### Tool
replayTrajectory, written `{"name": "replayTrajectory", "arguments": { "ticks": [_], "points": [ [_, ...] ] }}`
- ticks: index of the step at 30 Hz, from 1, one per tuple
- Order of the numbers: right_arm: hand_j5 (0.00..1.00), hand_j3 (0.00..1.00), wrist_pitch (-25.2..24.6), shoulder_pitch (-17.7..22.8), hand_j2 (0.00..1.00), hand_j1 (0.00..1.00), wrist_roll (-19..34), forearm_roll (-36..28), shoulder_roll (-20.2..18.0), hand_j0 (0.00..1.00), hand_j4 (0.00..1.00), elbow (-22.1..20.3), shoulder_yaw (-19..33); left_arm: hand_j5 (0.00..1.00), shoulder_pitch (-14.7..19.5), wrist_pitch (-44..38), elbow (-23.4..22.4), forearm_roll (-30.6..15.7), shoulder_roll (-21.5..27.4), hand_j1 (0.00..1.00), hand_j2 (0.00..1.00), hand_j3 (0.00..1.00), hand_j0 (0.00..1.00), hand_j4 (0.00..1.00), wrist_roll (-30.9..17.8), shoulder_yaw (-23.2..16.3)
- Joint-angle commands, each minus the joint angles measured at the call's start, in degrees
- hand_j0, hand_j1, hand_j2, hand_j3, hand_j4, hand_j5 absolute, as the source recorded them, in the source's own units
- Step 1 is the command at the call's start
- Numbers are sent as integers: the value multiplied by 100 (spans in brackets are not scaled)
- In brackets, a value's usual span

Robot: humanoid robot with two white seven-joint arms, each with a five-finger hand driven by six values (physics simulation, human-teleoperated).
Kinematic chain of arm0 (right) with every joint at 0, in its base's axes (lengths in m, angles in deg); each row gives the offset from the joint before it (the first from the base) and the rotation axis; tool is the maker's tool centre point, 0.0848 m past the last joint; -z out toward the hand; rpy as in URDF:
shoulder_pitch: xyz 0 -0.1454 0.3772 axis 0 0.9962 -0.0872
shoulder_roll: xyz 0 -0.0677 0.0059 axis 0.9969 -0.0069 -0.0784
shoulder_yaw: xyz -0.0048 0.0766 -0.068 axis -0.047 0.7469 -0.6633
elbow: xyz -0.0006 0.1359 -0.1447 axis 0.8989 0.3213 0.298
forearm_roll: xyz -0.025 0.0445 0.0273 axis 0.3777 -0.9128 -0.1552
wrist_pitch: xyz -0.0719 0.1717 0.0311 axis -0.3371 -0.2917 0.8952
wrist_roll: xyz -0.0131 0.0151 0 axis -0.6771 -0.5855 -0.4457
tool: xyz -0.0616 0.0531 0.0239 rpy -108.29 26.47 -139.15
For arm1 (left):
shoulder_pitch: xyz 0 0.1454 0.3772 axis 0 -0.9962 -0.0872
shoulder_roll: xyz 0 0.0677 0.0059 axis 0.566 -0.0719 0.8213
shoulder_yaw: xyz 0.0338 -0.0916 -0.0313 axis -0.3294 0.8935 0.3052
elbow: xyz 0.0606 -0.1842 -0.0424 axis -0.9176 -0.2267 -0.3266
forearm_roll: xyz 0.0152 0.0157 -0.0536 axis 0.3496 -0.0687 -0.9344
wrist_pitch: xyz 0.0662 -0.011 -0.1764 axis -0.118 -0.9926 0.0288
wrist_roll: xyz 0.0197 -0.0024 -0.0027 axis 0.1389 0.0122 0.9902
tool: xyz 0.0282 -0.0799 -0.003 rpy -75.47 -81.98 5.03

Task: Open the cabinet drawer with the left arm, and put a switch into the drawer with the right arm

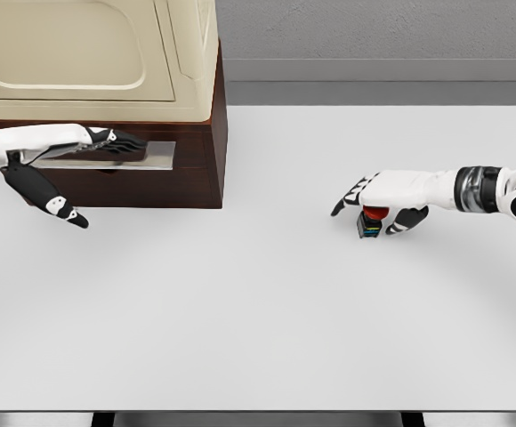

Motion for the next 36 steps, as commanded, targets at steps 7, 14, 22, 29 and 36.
{"name": "replayTrajectory", "arguments": {
  "ticks": [7, 14, 22, 29, 36],
  "points": [
    [76, 76, -10, -9, 76, 76, -2, -24, -10, 76, 76, 12, -3, 100, -9, -5, -83, -34, 7, 100, 100, 100, 100, 100, 1, 16],
    [68, 68, -10, -9, 68, 68, -2, -24, -10, 68, 68, 4, 5, 100, -26, -49, -153, -17, -10, 100, 100, 100, 100, 100, 1, 16],
    [58, 58, 17, -35, 58, 58, -2, -24, -10, 58, 58, -5, 14, 100, -105, -49, -136, -25, -19, 100, 100, 100, 100, 100, 1, 16],
    [53, 53, 17, -44, 53, 53, -2, -33, -1, 53, 53, -23, 23, 100, -167, -49, -136, -34, -19, 100, 100, 100, 100, 100, 1, 16],
    [48, 48, 17, -88, 48, 48, -2, -42, 69, 48, 48, -40, 23, 100, -817, -40, -92, -43, -10, 100, 100, 100, 100, 100, 1, 692]
  ]
}}
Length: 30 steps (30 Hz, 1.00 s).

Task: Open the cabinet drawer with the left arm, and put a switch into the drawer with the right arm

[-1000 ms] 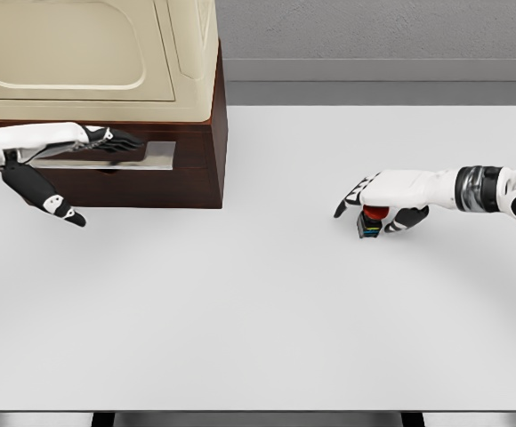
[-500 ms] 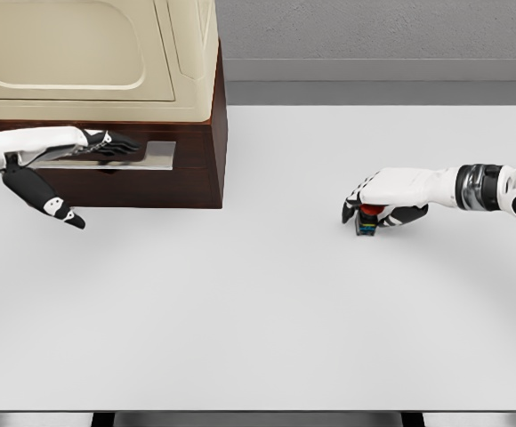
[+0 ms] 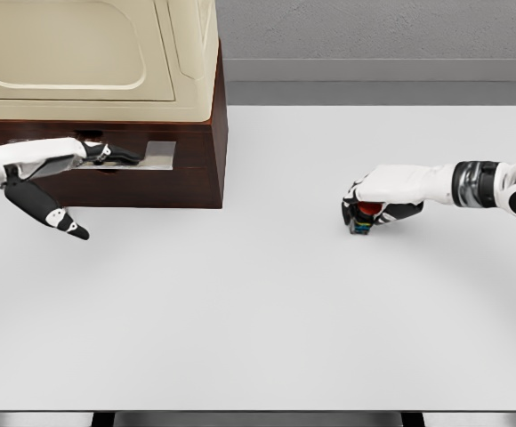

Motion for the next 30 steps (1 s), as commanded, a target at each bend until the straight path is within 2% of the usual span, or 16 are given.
{"name": "replayTrajectory", "arguments": {
  "ticks": [1, 4, 14, 30],
  "points": [
    [48, 48, -11, -9, 48, 48, -3, -28, 24, 48, 48, -13, 5, 100, -17, -11, -25, 494, -29, 100, 100, 100, 100, 100, -94, 276],
    [48, 48, -19, -123, 48, 48, -3, -28, 174, 48, 48, -13, 5, 100, -26, -11, -25, 485, -29, 100, 100, 100, 100, 100, -94, 285],
    [45, 45, -2, -185, 45, 45, -3, -54, 191, 45, 45, -22, 5, 100, -70, -11, 1, 476, -20, 100, 100, 100, 100, 100, -94, 276],
    [44, 44, 7, -360, 44, 44, -3, -107, 420, 44, 44, -136, -4, 100, -246, -11, 160, 406, 156, 100, 100, 100, 100, 100, -94, 233]
  ]
}}
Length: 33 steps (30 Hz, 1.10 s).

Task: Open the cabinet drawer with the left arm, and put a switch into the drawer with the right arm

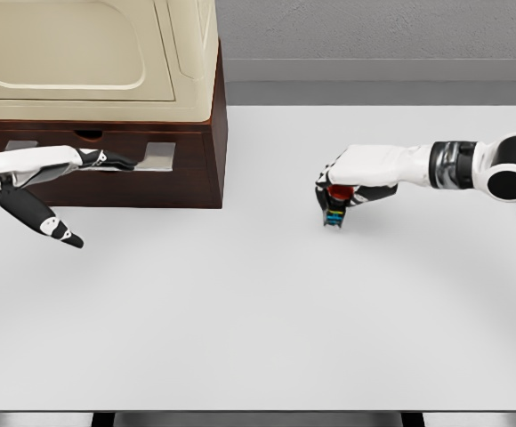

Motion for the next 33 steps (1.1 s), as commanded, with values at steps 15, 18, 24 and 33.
{"name": "replayTrajectory", "arguments": {
  "ticks": [15, 18, 24, 33],
  "points": [
    [44, 44, -22, -202, 44, 44, -2, -243, 71, 44, 44, -307, -14, 100, -168, -5, 14, 65, 196, 100, 100, 100, 100, 100, -18, -62],
    [44, 44, -22, -211, 44, 44, -2, -243, 150, 44, 44, -307, -14, 100, -185, -5, 14, 48, 248, 100, 100, 100, 100, 100, -18, -62],
    [44, 44, -22, -316, 44, 44, -2, -243, 282, 44, 44, -307, -85, 100, -282, 4, 14, 39, 275, 100, 100, 100, 100, 100, -18, -62],
    [44, 44, -22, -439, 44, 44, -2, -243, 388, 44, 44, -307, -93, 100, -423, 21, 14, 39, 328, 100, 100, 100, 100, 100, -18, -62]
  ]
}}
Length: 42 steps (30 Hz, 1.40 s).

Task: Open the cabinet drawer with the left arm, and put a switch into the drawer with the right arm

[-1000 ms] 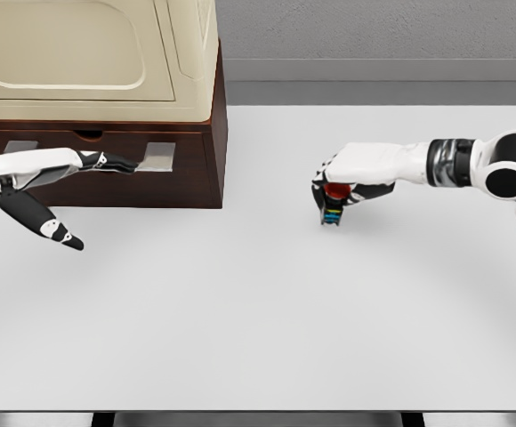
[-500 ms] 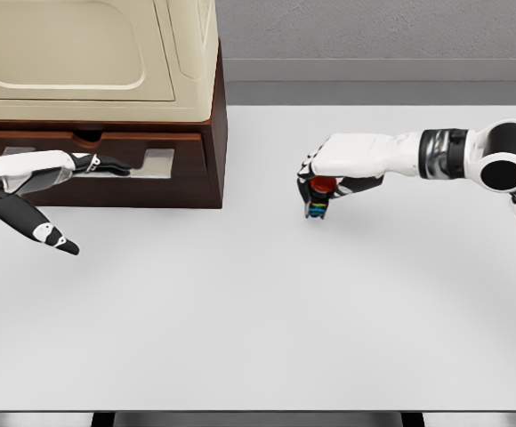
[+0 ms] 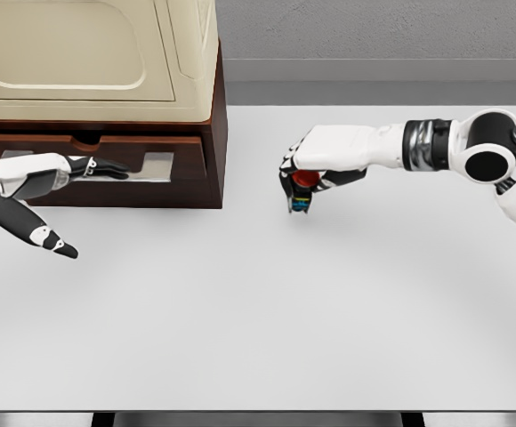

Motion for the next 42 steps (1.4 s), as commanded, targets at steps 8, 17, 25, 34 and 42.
{"name": "replayTrajectory", "arguments": {
  "ticks": [8, 17, 25, 34, 42],
  "points": [
    [44, 44, -12, -79, 44, 44, -1, -28, 113, 44, 44, -1, 1, 100, -45, 7, -102, 1048, 25, 100, 100, 100, 100, 100, -42, -219],
    [44, 44, -12, -132, 44, 44, -1, -28, 139, 44, 44, -1, -8, 100, -133, 16, -102, 881, 34, 100, 100, 100, 100, 100, -42, -237],
    [44, 44, -12, -211, 44, 44, -1, -36, 236, 44, 44, -1, -78, 100, -168, 7, -102, 802, 131, 100, 100, 100, 100, 100, -42, -228],
    [44, 44, -21, -255, 44, 44, -1, -72, 324, 44, 44, 8, -78, 100, -291, 7, -102, 679, 175, 100, 100, 100, 100, 100, -42, -237],
    [44, 44, -21, -308, 44, 44, -1, -133, 341, 44, 44, 8, -87, 100, -440, 7, -93, 652, 271, 100, 100, 100, 100, 100, -42, -237]
  ]
}}
